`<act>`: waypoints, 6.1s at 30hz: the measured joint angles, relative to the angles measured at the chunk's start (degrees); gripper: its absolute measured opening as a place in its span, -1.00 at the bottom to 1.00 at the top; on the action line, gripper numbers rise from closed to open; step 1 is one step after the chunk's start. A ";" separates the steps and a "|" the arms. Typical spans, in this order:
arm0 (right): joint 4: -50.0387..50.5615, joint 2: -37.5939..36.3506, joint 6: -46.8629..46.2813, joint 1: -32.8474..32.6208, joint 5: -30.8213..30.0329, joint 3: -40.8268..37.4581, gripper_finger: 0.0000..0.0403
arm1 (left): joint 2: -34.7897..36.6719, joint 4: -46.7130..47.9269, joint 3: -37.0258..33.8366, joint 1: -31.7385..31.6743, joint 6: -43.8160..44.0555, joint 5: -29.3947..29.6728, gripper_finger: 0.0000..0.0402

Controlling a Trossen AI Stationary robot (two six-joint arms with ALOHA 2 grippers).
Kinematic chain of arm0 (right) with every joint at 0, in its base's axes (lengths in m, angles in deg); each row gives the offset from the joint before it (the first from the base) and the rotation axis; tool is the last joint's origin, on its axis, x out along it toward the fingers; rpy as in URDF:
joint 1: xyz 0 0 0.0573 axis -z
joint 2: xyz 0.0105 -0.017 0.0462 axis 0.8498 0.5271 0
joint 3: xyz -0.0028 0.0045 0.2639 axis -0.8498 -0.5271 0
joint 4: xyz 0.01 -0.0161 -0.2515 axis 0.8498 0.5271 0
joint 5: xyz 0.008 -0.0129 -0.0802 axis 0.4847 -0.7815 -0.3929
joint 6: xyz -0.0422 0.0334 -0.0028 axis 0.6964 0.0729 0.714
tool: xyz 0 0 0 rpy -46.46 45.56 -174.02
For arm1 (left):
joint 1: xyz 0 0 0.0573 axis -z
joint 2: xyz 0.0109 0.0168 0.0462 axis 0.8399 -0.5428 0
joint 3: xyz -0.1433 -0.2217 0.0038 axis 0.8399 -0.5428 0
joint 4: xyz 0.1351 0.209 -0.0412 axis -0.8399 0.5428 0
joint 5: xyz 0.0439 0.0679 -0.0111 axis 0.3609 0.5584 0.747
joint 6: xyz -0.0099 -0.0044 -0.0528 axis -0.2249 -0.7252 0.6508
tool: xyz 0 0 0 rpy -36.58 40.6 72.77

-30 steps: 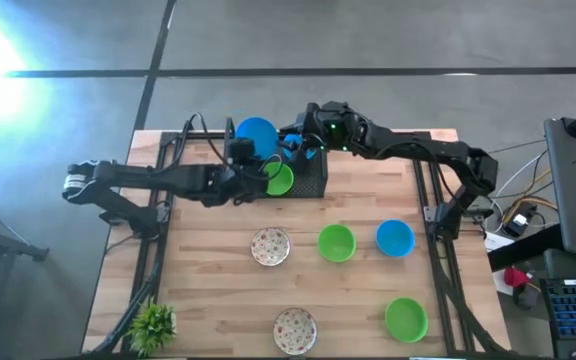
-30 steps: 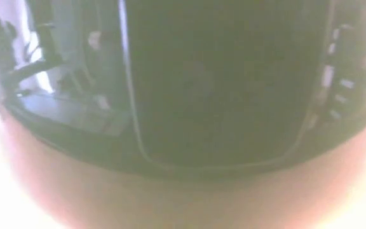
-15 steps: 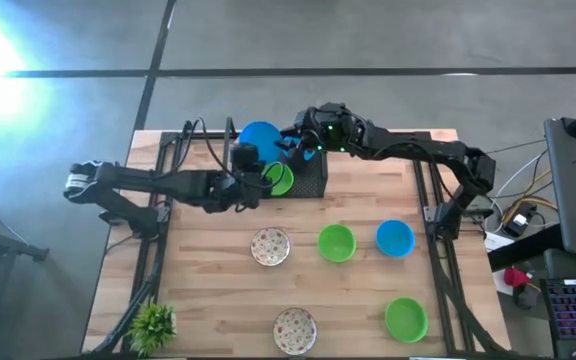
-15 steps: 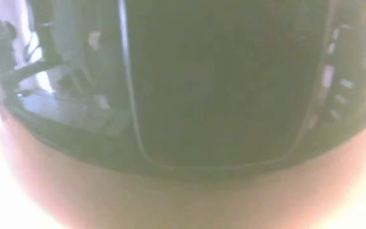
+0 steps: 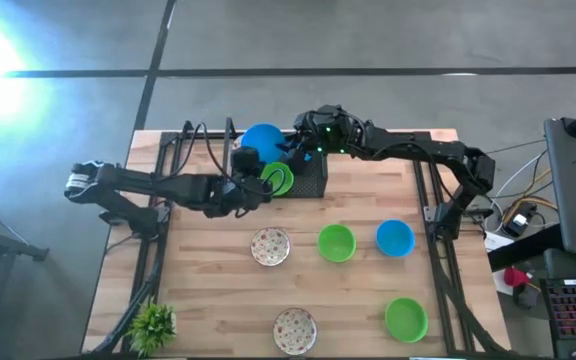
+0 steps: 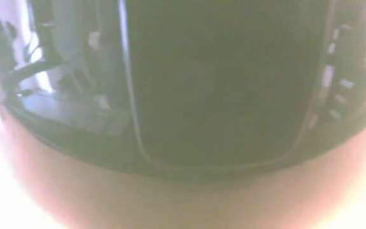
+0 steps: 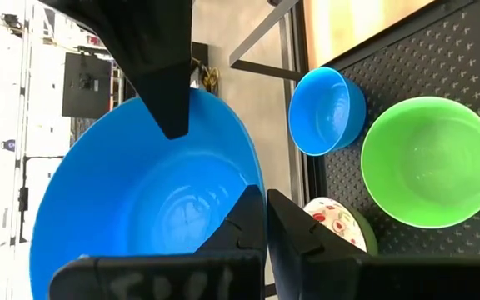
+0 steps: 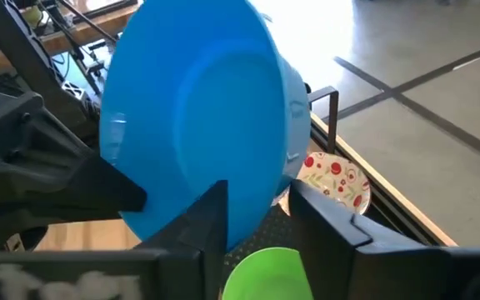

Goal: Pick & Place Mini bowls
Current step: Stack the top blue bowl on top of the blue bowl on the shelf

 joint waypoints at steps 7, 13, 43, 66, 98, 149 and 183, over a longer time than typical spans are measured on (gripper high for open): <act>-1.02 0.13 -0.38 0.04 -0.49 -0.04 -0.91 | -0.22 -0.51 0.00 0.09 0.96 -1.92 -1.00; -1.11 0.13 -0.40 0.04 -0.42 -0.05 -0.94 | -0.22 -0.39 -0.06 0.09 2.80 -2.14 -1.00; 0.73 0.13 2.28 4.29 -1.18 -0.24 -0.95 | -0.04 0.16 -0.24 2.64 9.92 -1.38 -0.62; 29.30 5.12 10.10 20.22 4.95 13.59 -0.95 | 0.22 0.14 -0.28 3.47 60.38 -0.83 -0.62; 62.12 29.97 29.85 19.82 5.02 49.74 -0.95 | 8.86 2.78 -0.31 2.54 87.93 -0.87 -0.62; 52.94 30.25 36.70 19.52 -1.98 37.31 -0.92 | 9.01 4.85 -0.04 2.23 87.33 0.55 -0.62; 44.64 29.62 38.03 19.28 1.43 38.61 -0.93 | 9.01 4.65 0.02 2.21 86.64 1.01 -0.62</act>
